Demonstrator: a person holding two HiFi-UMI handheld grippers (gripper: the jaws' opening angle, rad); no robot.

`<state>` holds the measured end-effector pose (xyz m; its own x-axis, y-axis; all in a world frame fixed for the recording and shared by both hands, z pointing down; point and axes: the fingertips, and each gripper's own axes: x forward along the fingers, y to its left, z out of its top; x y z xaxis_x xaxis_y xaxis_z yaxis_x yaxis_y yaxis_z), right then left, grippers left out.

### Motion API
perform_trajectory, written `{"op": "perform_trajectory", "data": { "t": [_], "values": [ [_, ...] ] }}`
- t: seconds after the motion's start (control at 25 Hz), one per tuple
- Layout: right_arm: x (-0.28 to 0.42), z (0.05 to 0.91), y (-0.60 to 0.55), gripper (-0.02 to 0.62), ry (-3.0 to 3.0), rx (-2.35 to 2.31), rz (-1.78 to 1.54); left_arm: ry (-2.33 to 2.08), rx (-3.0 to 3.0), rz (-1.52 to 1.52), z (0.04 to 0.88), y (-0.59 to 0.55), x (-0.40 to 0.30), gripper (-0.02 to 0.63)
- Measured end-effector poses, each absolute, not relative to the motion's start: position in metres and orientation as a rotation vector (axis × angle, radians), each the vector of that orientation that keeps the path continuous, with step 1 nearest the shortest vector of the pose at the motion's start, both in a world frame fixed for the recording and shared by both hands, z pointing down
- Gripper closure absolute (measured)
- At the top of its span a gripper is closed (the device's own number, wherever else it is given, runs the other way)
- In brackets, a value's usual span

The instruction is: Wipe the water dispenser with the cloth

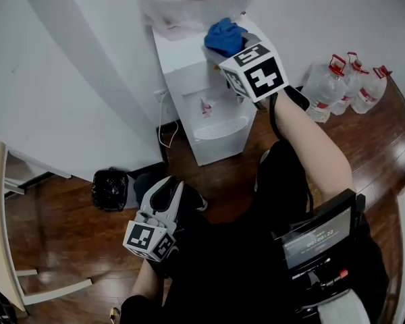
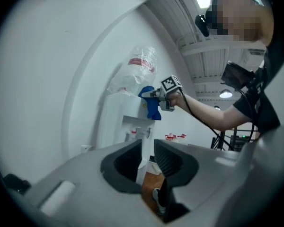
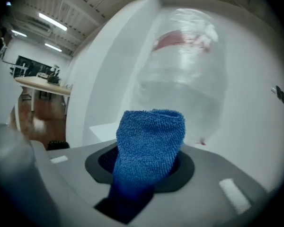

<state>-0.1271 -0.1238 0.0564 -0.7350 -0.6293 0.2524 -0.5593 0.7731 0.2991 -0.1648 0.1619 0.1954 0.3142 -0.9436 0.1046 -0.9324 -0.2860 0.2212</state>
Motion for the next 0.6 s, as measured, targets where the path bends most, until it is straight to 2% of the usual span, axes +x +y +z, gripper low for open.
{"op": "perform_trajectory", "data": {
  "t": [0.2,0.32,0.44,0.6],
  "values": [
    [-0.242,0.055,-0.062,0.433,-2.594,0.655,-0.424,-1.747,2.260,-0.036,0.204,0.200,-0.186,0.525],
    [-0.264,0.056,-0.051,0.433,-2.567,0.635,-0.519,-1.748,2.234,0.000,0.220,0.227,-0.192,0.525],
    [-0.236,0.056,-0.064,0.435,-2.596,0.707,-0.501,-1.750,2.191,0.027,0.230,0.241,-0.193,0.523],
    [-0.152,0.055,-0.105,0.434,-2.688,0.914,-0.336,-1.714,2.181,0.020,0.232,0.236,-0.187,0.525]
  ]
}}
